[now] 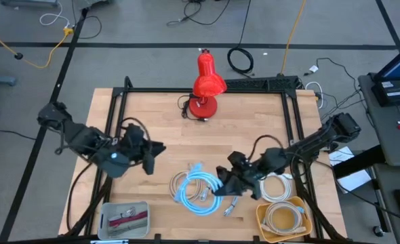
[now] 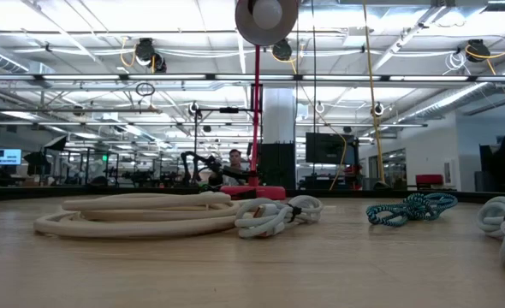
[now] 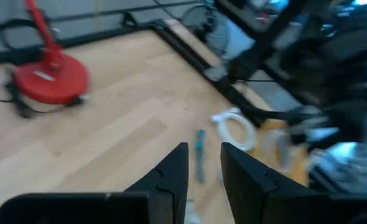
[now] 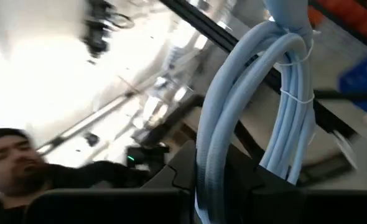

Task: Pick & Place USB Port
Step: Put the blue HDMI cable into the yellow bin

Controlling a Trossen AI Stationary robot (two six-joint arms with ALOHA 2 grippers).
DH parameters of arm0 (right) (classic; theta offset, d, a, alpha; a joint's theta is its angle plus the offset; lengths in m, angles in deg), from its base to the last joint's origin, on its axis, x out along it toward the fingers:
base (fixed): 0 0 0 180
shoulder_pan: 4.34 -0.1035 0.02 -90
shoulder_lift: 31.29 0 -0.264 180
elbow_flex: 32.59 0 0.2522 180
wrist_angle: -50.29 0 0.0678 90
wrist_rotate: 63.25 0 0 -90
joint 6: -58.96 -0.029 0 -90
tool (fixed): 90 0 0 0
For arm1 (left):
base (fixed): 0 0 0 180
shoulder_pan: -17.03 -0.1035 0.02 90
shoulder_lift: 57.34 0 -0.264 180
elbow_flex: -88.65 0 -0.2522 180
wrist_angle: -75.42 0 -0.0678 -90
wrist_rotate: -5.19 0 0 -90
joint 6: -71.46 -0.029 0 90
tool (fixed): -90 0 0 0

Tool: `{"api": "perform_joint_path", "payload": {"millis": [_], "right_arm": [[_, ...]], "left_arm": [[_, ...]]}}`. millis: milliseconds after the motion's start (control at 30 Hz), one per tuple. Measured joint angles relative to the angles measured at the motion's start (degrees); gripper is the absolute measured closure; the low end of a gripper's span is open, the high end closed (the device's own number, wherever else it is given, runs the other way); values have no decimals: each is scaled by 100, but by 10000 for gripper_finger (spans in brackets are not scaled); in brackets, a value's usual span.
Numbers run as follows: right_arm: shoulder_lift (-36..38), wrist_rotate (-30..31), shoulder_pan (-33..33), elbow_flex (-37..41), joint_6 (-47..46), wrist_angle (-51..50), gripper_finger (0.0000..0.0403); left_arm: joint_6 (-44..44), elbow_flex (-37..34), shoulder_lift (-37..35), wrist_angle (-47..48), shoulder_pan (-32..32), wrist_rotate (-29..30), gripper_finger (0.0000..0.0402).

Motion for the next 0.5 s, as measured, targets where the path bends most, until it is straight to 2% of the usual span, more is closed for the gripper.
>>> {"api": "perform_joint_path", "payload": {"millis": [67,133,267,333,500], "right_arm": [[14,109,-81,-2,126,332,374],[19,258,-118,-4,195,428,374],[13,355,-116,-2,302,245,374],[13,386,-109,-2,377,281,374],[15,381,-118,-2,460,275,374]], "left_arm": [[-138,-17,49,-153,-206,-111,306],[-658,-92,135,-918,-488,-490,305],[-1711,-343,455,-2903,-892,-1874,305],[-1816,-445,628,-3547,-1032,-2460,305],[-1816,-709,877,-4408,-1079,-3511,305]]}}
